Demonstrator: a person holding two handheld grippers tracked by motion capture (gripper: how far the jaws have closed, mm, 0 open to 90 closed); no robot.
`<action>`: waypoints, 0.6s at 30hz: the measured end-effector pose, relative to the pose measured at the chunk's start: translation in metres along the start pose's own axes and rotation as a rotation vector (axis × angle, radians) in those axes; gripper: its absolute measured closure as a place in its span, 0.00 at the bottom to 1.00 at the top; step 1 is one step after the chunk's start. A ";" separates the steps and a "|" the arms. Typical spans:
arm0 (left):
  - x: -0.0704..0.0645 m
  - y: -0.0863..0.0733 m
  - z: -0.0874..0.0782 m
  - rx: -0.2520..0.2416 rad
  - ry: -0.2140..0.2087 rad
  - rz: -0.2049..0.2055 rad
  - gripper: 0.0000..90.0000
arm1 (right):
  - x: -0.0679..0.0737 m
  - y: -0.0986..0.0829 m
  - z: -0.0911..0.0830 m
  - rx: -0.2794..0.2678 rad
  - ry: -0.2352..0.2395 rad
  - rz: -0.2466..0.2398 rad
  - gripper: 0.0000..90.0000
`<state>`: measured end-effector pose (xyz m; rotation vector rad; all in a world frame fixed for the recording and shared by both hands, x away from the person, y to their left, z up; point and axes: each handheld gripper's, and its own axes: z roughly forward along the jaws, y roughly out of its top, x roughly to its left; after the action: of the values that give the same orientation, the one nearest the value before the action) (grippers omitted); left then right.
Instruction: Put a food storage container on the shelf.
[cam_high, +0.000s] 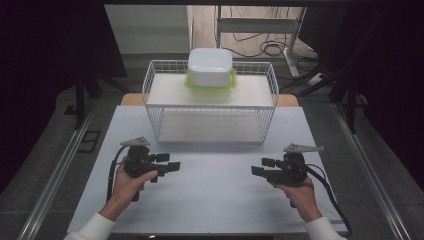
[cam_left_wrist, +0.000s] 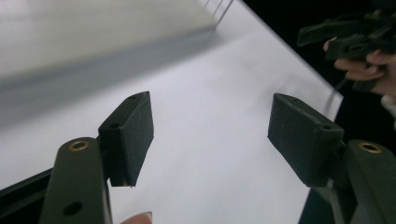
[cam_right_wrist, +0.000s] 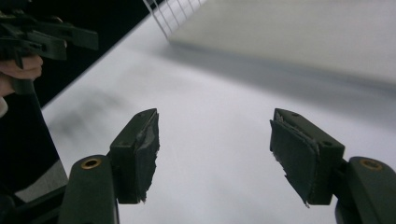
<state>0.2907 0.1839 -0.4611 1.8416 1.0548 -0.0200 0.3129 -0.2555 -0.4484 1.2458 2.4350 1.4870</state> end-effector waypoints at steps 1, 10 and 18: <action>0.001 -0.004 0.003 0.014 0.010 0.000 0.34 | 0.000 -0.002 0.002 0.013 -0.018 -0.014 0.35; 0.007 -0.014 0.013 0.044 0.028 -0.028 0.33 | -0.008 -0.011 0.014 0.050 -0.064 -0.016 0.29; 0.011 -0.017 0.020 0.069 0.037 -0.038 0.32 | -0.007 -0.014 0.017 0.056 -0.108 -0.054 0.26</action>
<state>0.2948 0.1784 -0.4889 1.8902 1.1269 -0.0454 0.3155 -0.2505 -0.4709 1.2252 2.4354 1.3118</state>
